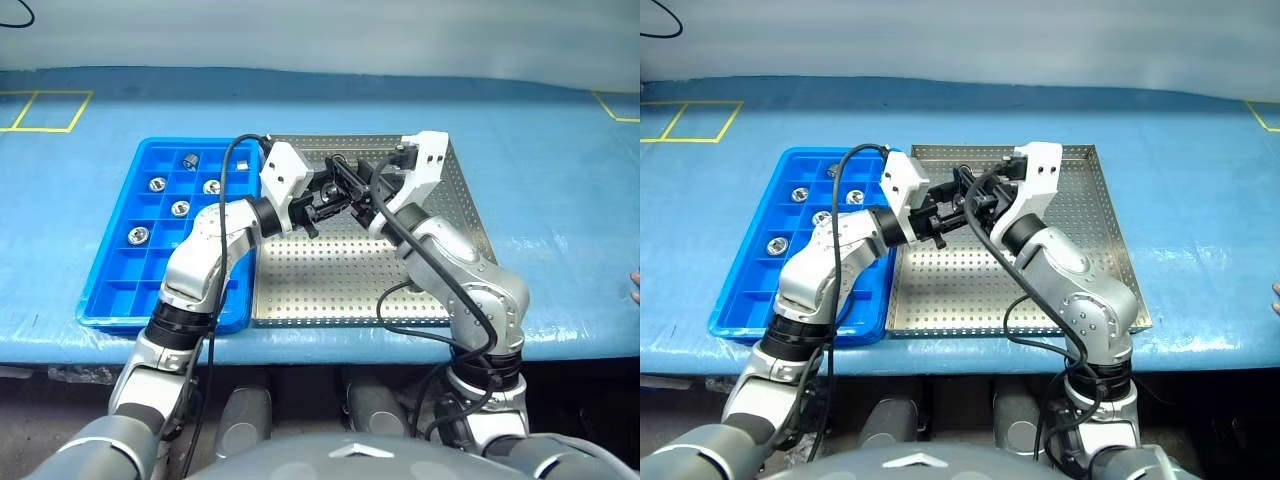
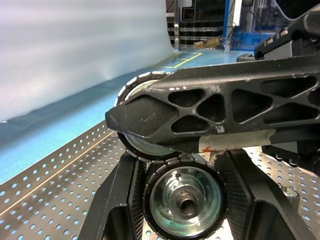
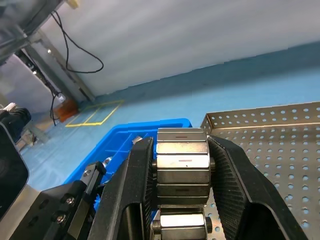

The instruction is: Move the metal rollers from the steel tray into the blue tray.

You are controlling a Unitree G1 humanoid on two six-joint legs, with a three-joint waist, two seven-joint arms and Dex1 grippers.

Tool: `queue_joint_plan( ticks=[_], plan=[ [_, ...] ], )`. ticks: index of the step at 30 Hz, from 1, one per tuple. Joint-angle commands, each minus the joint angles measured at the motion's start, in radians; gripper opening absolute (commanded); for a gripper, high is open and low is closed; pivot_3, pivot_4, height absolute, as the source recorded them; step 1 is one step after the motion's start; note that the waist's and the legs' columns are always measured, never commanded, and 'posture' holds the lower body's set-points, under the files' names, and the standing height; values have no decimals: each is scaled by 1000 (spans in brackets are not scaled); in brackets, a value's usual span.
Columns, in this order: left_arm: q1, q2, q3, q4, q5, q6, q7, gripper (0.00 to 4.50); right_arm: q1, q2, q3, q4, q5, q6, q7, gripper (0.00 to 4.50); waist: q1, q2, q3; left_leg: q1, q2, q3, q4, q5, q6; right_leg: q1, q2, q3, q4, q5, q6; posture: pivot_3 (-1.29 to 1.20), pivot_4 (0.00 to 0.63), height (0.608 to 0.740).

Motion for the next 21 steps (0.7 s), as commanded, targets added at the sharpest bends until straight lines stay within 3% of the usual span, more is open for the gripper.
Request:
queue_joint_plan(
  ticks=[1,12,16,21],
  plan=[
    [38,17,-45,51,42,17,-5,1769,-78,22,-103,-81,55,-84,-27,1312,0,0,0,0,0,0,0,0,0,0,0,0,0,0,-1,-69,150,740],
    [18,-4,-16,64,-4,170,42,1769,-103,44,-158,-71,182,-112,-109,1312,-6,0,0,0,0,0,0,0,0,0,0,0,0,0,0,-74,150,740],
    [19,-5,-19,58,-8,209,57,1768,-98,-77,-66,-104,30,-87,-63,1312,-9,0,0,0,0,0,0,0,0,0,0,0,0,0,0,-77,150,740],
    [20,4,-28,50,-10,234,67,1768,-77,-145,25,-121,-87,-100,-27,1312,-12,0,0,0,0,0,0,0,1,0,0,0,0,0,0,-77,150,740]
  ],
)
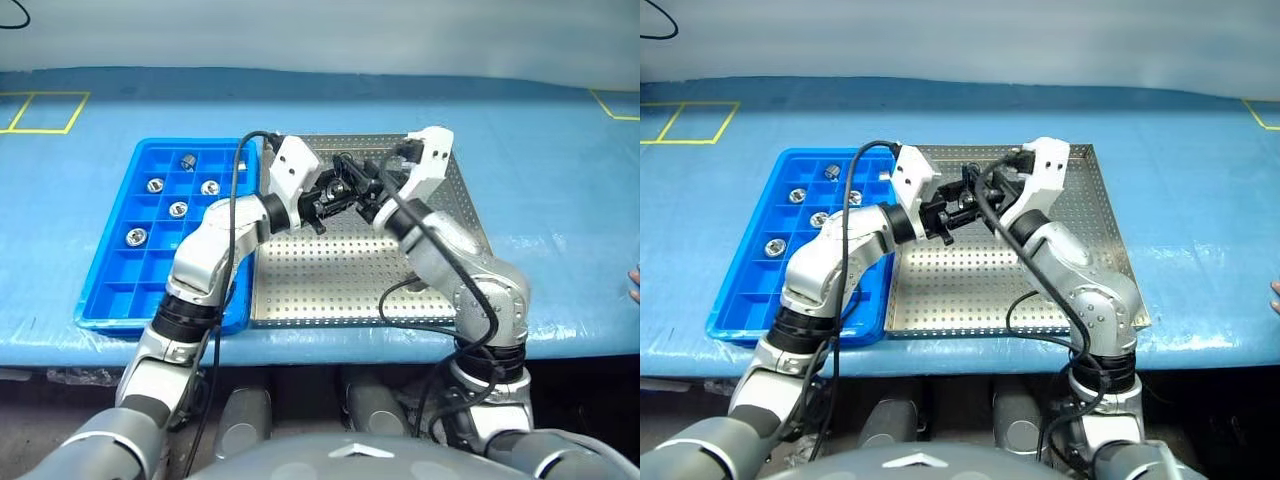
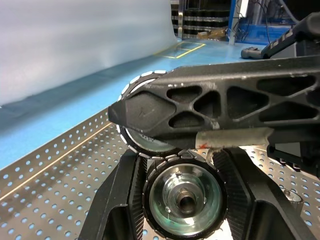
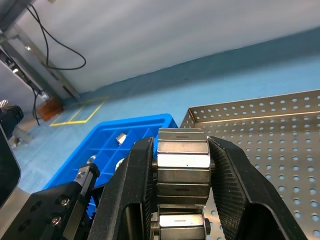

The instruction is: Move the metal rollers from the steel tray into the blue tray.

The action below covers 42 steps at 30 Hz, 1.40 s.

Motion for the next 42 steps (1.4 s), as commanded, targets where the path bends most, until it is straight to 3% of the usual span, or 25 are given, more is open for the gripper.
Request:
queue_joint_plan(
  ticks=[1,10,30,38,39,42],
  plan=[
    [48,36,-27,43,23,93,4,1768,-51,-44,-10,-140,-115,-106,26,1312,0,0,0,0,0,0,0,0,0,0,0,0,0,0,0,-77,150,740],
    [58,43,-39,32,19,135,12,1768,-51,-34,2,-141,-216,-127,60,1312,3,0,0,0,0,0,0,0,0,0,0,0,0,-1,1,-78,150,740],
    [96,44,-46,59,37,132,54,1768,-105,19,-95,-161,-187,-116,39,1312,3,0,0,0,0,0,0,0,0,0,0,0,0,1,-1,-82,150,740],
    [56,18,-7,113,47,97,105,1768,-149,-186,18,-198,-435,-124,41,1312,5,3,0,0,-1,0,1,0,0,1,-1,0,0,1,0,-86,150,740],
    [49,11,4,120,41,100,109,1768,-150,-180,17,-199,-437,-124,43,1312,2,5,-1,0,-2,1,1,0,0,0,-2,1,0,0,2,-86,150,740],
    [26,15,-2,144,67,74,107,1768,-167,-26,-99,-197,-287,-120,11,1312,-4,1,1,0,2,0,0,0,0,-2,2,0,0,-1,2,-88,150,740]
  ],
)
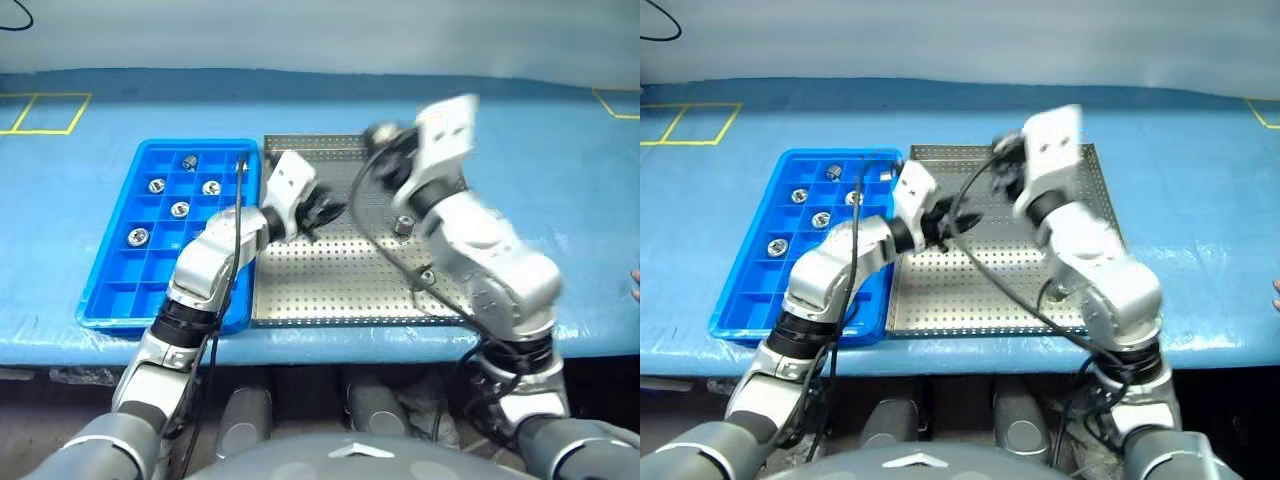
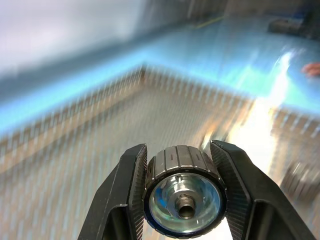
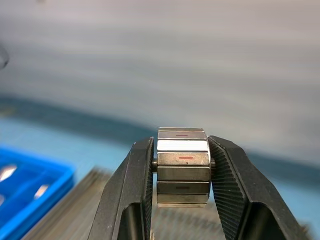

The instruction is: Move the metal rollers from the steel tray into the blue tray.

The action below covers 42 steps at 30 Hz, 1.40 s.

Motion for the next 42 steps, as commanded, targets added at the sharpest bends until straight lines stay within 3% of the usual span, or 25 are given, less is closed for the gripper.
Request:
queue_joint_plan(
  ticks=[1,11,18,25,35,42],
  plan=[
    [-65,4,-10,-28,45,-54,-8,1768,-14,138,-84,-30,128,-6,-26,1312,2,-1,0,0,1,-2,0,0,0,0,1,-1,0,0,-2,-88,150,740],
    [-101,-109,135,-74,-56,-94,18,1768,3,119,-69,-36,81,25,0,1312,11,0,1,-1,-5,1,1,0,2,2,-6,0,-2,4,-2,-88,150,740],
    [-72,-162,360,-171,-115,-109,206,1768,140,184,-21,-22,97,50,5,1312,4,0,1,0,-4,1,1,0,2,2,-5,0,-1,4,-2,-74,150,740],
    [91,-43,425,-355,-134,-111,180,1768,213,238,38,14,99,53,44,1312,9,0,1,0,-4,1,1,0,1,2,-5,1,0,4,-2,-25,150,740],
    [356,218,542,-521,-186,-121,17,1768,242,252,160,119,126,65,208,1312,29,-1,1,1,-2,1,0,1,1,1,-5,-1,-1,3,-4,65,150,740],
    [568,373,660,-613,-209,-14,-21,1768,245,264,209,171,115,50,276,1312,51,-2,1,1,-2,1,-1,1,1,1,-5,-2,-1,1,-3,110,150,740]
  ],
)
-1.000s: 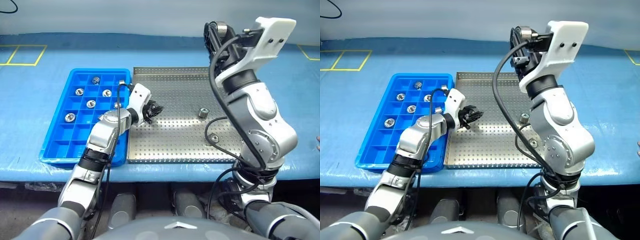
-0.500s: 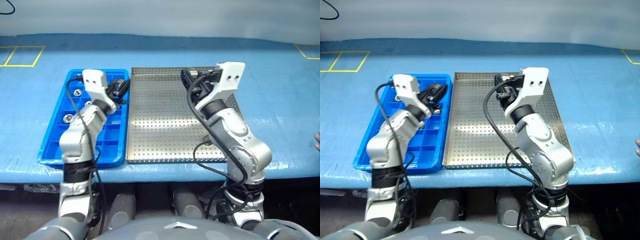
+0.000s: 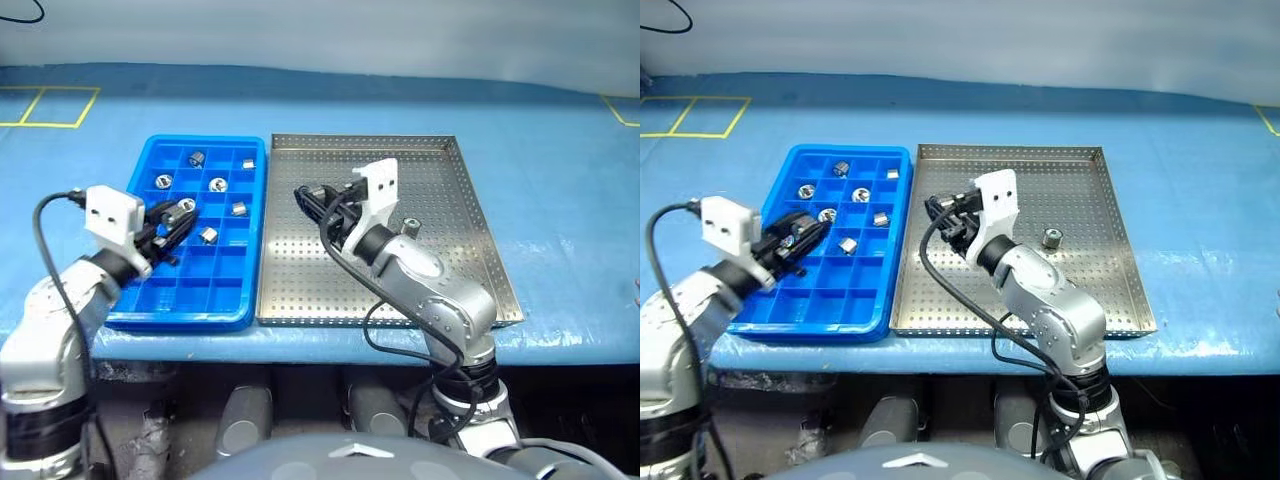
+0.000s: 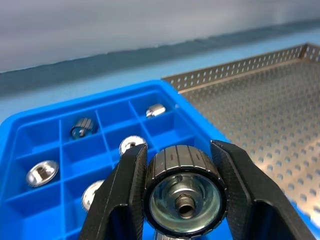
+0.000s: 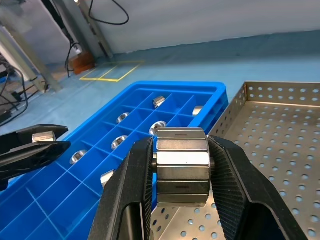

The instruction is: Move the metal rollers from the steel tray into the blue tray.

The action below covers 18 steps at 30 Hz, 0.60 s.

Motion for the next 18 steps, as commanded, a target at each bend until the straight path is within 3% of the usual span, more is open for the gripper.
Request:
queue_joint_plan(
  ticks=[1,18],
  plan=[
    [72,44,75,-72,-17,41,-10,1768,-4,17,11,-13,9,-20,27,1312,9,0,0,0,0,0,0,0,0,0,0,0,0,0,0,110,150,740],
    [136,95,86,-68,18,241,96,1768,13,24,26,12,-40,-22,43,1312,33,-1,0,0,1,0,-1,0,-1,-1,0,-2,0,-4,-3,128,150,740]
  ],
)
